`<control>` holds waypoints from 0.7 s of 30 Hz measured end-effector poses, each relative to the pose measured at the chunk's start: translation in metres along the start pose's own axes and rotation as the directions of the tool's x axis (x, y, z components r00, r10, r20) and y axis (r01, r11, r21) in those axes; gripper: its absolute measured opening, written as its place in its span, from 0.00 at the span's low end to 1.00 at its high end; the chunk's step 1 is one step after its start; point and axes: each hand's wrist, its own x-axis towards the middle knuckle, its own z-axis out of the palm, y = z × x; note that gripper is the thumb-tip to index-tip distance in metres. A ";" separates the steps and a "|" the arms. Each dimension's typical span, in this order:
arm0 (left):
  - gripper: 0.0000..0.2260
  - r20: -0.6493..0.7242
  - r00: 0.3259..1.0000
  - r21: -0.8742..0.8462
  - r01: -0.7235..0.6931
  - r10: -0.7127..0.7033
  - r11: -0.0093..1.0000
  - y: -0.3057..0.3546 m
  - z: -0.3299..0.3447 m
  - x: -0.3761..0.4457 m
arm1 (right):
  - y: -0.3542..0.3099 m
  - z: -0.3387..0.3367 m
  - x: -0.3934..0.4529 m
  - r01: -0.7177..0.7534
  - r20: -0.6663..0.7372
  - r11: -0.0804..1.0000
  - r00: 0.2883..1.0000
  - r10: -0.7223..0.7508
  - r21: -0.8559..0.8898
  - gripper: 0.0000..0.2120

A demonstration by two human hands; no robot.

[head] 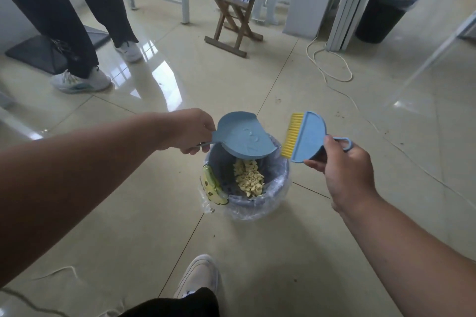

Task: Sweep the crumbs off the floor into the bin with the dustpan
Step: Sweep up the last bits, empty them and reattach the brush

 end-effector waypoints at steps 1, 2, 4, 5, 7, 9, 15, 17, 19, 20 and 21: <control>0.10 0.000 1.000 -0.017 -0.009 0.009 1.000 0.005 0.005 0.003 | -0.005 -0.008 0.002 0.011 -0.042 0.999 0.999 -0.009 0.036 0.10; 0.09 0.003 1.000 -0.014 -0.023 0.023 1.000 0.013 0.010 0.005 | -0.010 -0.016 0.004 0.030 -0.075 0.999 0.997 -0.027 0.043 0.11; 0.09 0.016 0.995 0.003 -0.095 0.095 0.996 0.034 0.018 0.011 | -0.021 -0.033 0.009 0.109 -0.100 0.993 0.989 -0.112 -0.039 0.12; 0.11 0.027 0.990 -0.013 -0.141 0.142 0.990 0.048 0.022 0.013 | -0.027 -0.042 0.013 0.164 -0.093 0.980 0.980 -0.175 -0.111 0.12; 0.11 0.033 0.975 -0.090 -0.217 0.221 0.972 0.076 0.031 0.021 | -0.040 -0.059 0.020 0.313 -0.040 0.902 0.940 -0.339 -0.297 0.11; 0.08 0.031 0.954 -0.230 -0.284 0.298 0.931 0.110 0.040 0.028 | -0.054 -0.075 0.031 0.497 0.059 0.697 0.833 -0.550 -0.516 0.14; 0.08 0.053 0.876 -0.595 -0.358 0.480 0.719 0.220 0.055 0.030 | -0.080 -0.108 0.064 0.596 0.204 0.342 0.662 -0.721 -0.727 0.18; 0.07 0.076 0.846 -0.678 -0.344 0.528 0.650 0.252 0.061 0.025 | -0.083 -0.123 0.071 0.582 0.225 0.222 0.597 -0.770 -0.782 0.17; 0.08 0.090 0.816 -0.759 -0.314 0.570 0.570 0.278 0.070 0.019 | -0.084 -0.140 0.077 0.520 0.207 0.165 0.582 -0.786 -0.838 0.17; 0.09 0.098 0.792 -0.787 -0.309 0.603 0.534 0.290 0.077 0.015 | -0.083 -0.149 0.080 0.496 0.191 0.166 0.590 -0.784 -0.852 0.17; 0.10 0.109 0.760 -0.806 -0.311 0.641 0.505 0.302 0.085 0.013 | -0.082 -0.157 0.082 0.480 0.175 0.181 0.605 -0.777 -0.858 0.17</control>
